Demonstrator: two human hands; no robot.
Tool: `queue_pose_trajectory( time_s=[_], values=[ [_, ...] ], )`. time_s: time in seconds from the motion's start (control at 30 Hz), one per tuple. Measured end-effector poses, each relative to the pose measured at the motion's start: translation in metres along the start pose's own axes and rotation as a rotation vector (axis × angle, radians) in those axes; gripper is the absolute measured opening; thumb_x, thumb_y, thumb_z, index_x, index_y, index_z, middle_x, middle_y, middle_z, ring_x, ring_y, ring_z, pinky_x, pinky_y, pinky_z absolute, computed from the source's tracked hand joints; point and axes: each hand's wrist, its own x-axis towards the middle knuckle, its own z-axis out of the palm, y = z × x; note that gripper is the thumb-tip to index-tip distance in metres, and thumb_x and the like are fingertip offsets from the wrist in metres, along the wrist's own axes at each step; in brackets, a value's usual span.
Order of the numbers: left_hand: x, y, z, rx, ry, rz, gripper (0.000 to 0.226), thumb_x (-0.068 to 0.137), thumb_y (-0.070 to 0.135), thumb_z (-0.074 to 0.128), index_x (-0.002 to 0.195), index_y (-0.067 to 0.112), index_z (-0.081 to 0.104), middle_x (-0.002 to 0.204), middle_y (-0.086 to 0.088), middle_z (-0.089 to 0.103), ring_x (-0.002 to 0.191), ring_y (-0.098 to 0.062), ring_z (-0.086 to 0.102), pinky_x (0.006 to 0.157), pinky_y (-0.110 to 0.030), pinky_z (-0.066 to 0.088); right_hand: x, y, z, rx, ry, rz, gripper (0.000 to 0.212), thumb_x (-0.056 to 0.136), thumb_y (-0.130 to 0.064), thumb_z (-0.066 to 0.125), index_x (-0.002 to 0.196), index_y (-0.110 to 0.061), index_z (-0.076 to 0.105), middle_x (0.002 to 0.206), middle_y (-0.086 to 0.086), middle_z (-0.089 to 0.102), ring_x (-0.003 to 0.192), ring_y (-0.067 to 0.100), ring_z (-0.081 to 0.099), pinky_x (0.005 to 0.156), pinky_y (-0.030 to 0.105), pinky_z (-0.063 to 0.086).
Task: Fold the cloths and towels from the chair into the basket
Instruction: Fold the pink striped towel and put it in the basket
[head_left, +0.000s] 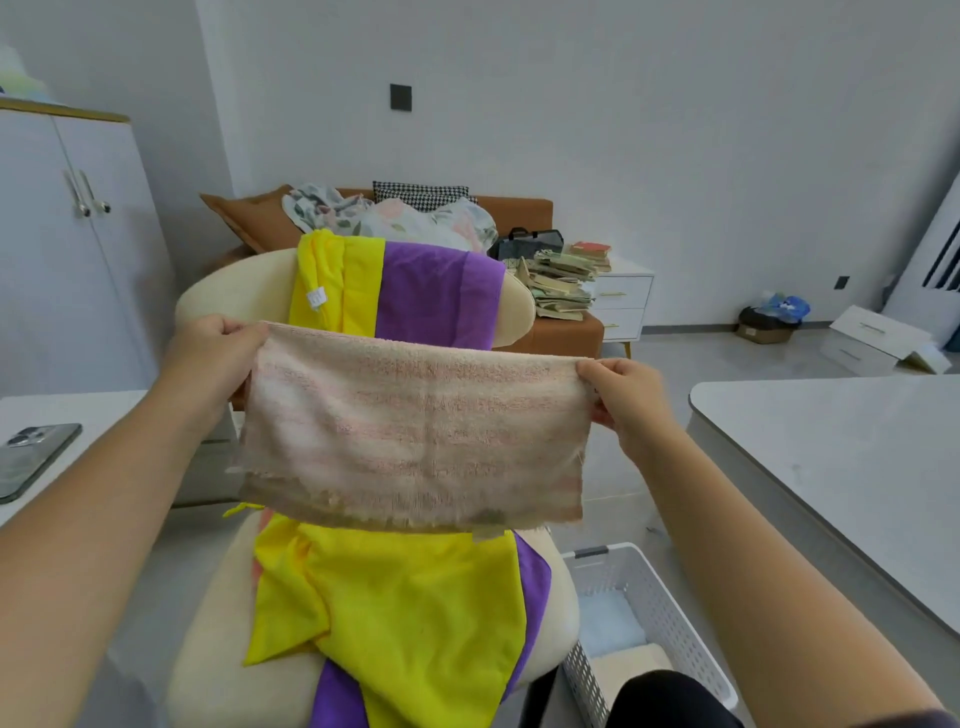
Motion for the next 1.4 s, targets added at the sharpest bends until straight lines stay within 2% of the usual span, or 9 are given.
queue_pose_trajectory(
  time_s=[0.13, 0.3, 0.53, 0.77, 0.93, 1.1, 1.23, 1.33, 1.4],
  values=[
    [-0.014, 0.008, 0.021, -0.143, 0.045, -0.032, 0.011, 0.078, 0.022, 0.056, 0.07, 0.015, 0.059, 0.071, -0.005, 0.057, 0.079, -0.026, 0.059, 0.067, -0.037, 0.05, -0.014, -0.009, 0.02, 0.044, 0.086, -0.07, 0.01, 0.083, -0.019, 0.057, 0.084, -0.013, 0.065, 0.082, -0.002, 0.059, 0.079, 0.015, 0.053, 0.075, 0.034, 0.051],
    [-0.068, 0.014, 0.074, -0.241, -0.311, 0.016, 0.019, 0.092, 0.013, 0.054, 0.073, 0.013, 0.053, 0.049, 0.0, 0.055, 0.038, -0.01, 0.055, 0.035, -0.021, 0.045, -0.059, -0.018, 0.052, 0.118, -0.119, -0.197, 0.01, 0.081, -0.018, 0.064, 0.071, -0.017, 0.062, 0.059, -0.008, 0.058, 0.054, 0.009, 0.051, 0.051, 0.026, 0.045],
    [-0.091, 0.018, 0.088, -0.249, -0.454, 0.106, 0.019, 0.093, 0.014, 0.057, 0.075, 0.009, 0.058, 0.052, 0.002, 0.062, 0.049, -0.014, 0.063, 0.046, -0.028, 0.054, -0.078, -0.027, 0.045, 0.069, -0.271, -0.272, 0.009, 0.082, -0.02, 0.071, 0.078, -0.012, 0.069, 0.072, 0.007, 0.07, 0.064, 0.013, 0.062, 0.062, 0.035, 0.056],
    [-0.099, 0.025, 0.084, -0.131, -0.473, 0.197, 0.019, 0.092, 0.014, 0.056, 0.077, 0.007, 0.063, 0.057, -0.006, 0.066, 0.054, -0.023, 0.066, 0.053, -0.035, 0.058, -0.079, -0.026, 0.04, -0.033, -0.286, -0.367, 0.007, 0.082, -0.023, 0.07, 0.079, -0.019, 0.075, 0.073, 0.0, 0.072, 0.074, 0.016, 0.068, 0.076, 0.045, 0.057],
    [-0.095, 0.029, 0.076, -0.11, -0.627, 0.211, 0.033, 0.098, 0.006, 0.04, 0.08, 0.01, 0.067, 0.063, -0.005, 0.066, 0.054, -0.019, 0.065, 0.049, -0.028, 0.055, -0.082, -0.03, 0.029, -0.006, -0.439, -0.359, 0.004, 0.079, -0.018, 0.074, 0.084, -0.017, 0.074, 0.067, -0.007, 0.069, 0.062, 0.001, 0.059, 0.06, 0.024, 0.051],
    [-0.081, 0.027, 0.074, 0.085, -0.702, 0.412, 0.03, 0.094, 0.003, 0.048, 0.08, 0.02, 0.068, 0.059, 0.009, 0.06, 0.044, -0.005, 0.048, 0.04, -0.016, 0.038, -0.08, -0.028, 0.022, -0.016, -0.483, -0.351, 0.009, 0.078, -0.003, 0.074, 0.084, -0.01, 0.073, 0.067, -0.003, 0.068, 0.059, -0.001, 0.058, 0.056, 0.014, 0.045],
    [-0.065, 0.012, 0.071, 0.182, -0.601, 0.536, 0.017, 0.082, 0.013, 0.068, 0.091, 0.026, 0.062, 0.084, 0.013, 0.065, 0.08, -0.002, 0.059, 0.069, -0.024, 0.049, -0.078, -0.032, 0.015, 0.055, -0.507, -0.319, 0.014, 0.082, 0.003, 0.065, 0.084, -0.009, 0.07, 0.071, 0.002, 0.065, 0.061, 0.002, 0.057, 0.056, 0.013, 0.045],
    [-0.056, -0.004, 0.066, 0.295, -0.734, 0.525, 0.051, 0.077, 0.025, 0.075, 0.118, 0.036, 0.046, 0.123, 0.019, 0.055, 0.117, 0.007, 0.047, 0.081, -0.011, 0.04, -0.076, -0.037, 0.008, 0.096, -0.553, -0.368, 0.021, 0.083, 0.007, 0.062, 0.081, -0.013, 0.068, 0.069, -0.007, 0.065, 0.064, 0.0, 0.057, 0.058, 0.011, 0.044],
    [-0.054, -0.01, 0.064, 0.337, -0.823, 0.532, 0.066, 0.075, 0.027, 0.078, 0.129, 0.036, 0.041, 0.128, 0.02, 0.054, 0.118, 0.008, 0.047, 0.086, -0.011, 0.043, -0.074, -0.042, 0.002, 0.14, -0.596, -0.397, 0.021, 0.083, 0.009, 0.06, 0.083, -0.012, 0.066, 0.068, -0.01, 0.065, 0.065, -0.001, 0.058, 0.059, 0.012, 0.045]
  ],
)
